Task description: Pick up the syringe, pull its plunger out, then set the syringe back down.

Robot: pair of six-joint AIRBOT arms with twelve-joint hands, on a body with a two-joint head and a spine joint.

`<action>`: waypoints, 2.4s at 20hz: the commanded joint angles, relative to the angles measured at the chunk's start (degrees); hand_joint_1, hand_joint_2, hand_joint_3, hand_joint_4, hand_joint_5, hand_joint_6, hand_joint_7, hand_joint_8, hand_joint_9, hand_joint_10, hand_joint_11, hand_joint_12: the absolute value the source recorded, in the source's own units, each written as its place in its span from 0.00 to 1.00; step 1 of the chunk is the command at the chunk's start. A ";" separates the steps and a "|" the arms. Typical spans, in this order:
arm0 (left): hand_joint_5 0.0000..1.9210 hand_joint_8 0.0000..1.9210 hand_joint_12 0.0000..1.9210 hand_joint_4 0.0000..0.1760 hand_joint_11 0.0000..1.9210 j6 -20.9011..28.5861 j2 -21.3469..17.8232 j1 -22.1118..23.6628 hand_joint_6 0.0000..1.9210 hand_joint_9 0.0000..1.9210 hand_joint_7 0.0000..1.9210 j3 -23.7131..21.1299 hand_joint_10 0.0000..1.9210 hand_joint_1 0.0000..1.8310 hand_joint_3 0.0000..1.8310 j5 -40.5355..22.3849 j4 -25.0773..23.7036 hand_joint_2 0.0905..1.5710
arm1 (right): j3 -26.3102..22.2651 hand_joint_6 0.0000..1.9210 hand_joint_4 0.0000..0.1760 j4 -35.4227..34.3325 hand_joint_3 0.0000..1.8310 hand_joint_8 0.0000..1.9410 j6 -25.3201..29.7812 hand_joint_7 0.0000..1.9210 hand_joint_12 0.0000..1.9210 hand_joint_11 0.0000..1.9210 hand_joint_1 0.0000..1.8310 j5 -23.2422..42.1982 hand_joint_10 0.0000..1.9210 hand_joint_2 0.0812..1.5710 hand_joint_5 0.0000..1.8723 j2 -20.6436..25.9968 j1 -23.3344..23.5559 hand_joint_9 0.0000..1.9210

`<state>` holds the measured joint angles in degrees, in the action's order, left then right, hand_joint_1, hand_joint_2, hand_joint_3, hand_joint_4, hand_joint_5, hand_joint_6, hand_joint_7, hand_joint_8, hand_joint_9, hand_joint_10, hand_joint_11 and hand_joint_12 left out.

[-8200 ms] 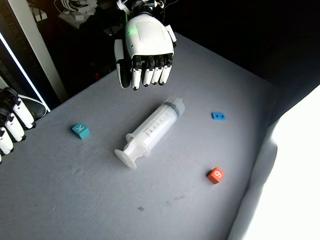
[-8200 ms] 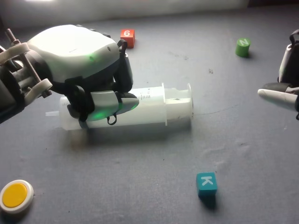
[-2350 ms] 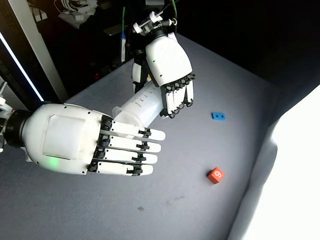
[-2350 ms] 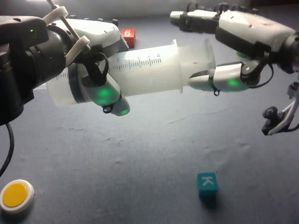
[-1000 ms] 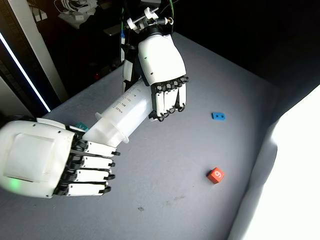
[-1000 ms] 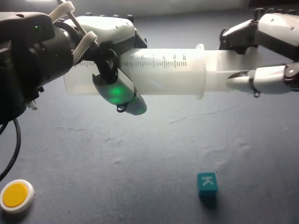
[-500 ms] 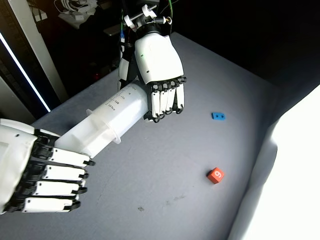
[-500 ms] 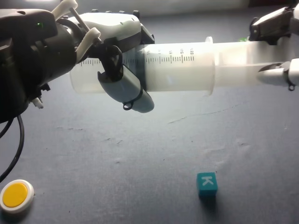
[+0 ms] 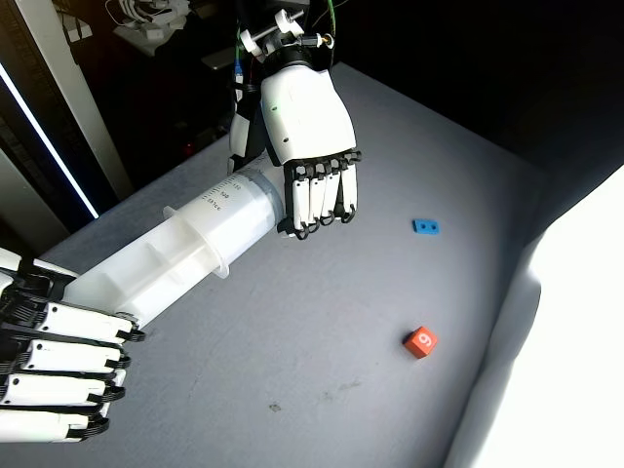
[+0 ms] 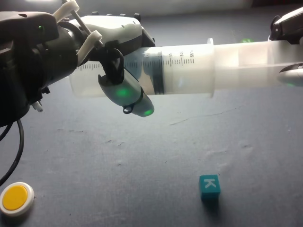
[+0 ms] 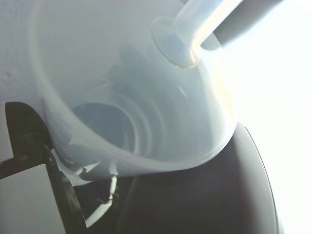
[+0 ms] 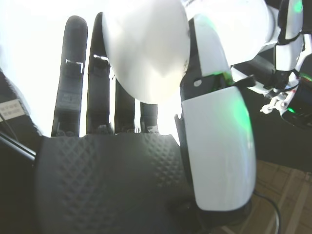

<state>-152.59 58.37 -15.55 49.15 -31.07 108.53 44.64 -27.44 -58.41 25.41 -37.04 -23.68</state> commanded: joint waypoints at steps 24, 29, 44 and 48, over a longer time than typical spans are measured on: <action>0.40 0.64 0.75 0.00 0.22 -1.78 -0.69 -0.18 0.71 0.36 0.42 -0.08 0.74 0.73 0.00 -3.02 -3.64 0.75 | 0.10 0.65 0.00 0.94 0.00 0.71 0.91 0.41 0.65 0.20 0.65 8.67 0.57 0.77 0.40 0.88 1.49 0.33; 0.40 0.66 0.82 0.00 0.23 -1.78 -0.69 -0.18 0.70 0.36 0.40 0.19 0.77 0.73 0.00 -3.02 -3.65 0.76 | 0.10 0.64 0.02 1.10 0.00 0.70 1.00 0.41 0.64 0.20 0.63 8.71 0.44 0.77 0.42 0.87 1.45 0.36; 0.40 0.62 0.79 0.00 0.22 -1.78 -0.75 -0.21 0.72 0.36 0.43 0.81 0.75 0.73 0.00 -3.01 -3.76 0.75 | -0.11 0.00 0.00 1.13 0.00 0.00 1.79 0.06 0.25 0.00 0.15 9.34 0.00 0.51 0.04 0.63 1.37 0.07; 0.39 0.63 0.77 0.00 0.21 -1.77 -0.75 -0.38 0.75 0.35 0.42 1.39 0.76 0.73 0.00 -2.59 -4.17 0.76 | -0.11 0.00 0.00 3.66 0.00 0.00 1.78 0.05 0.24 0.00 0.16 10.03 0.00 0.48 0.03 0.91 1.24 0.07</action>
<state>-154.82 57.71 -16.62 50.28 -34.59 107.77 44.49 -24.58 -57.01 28.32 -36.53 -23.07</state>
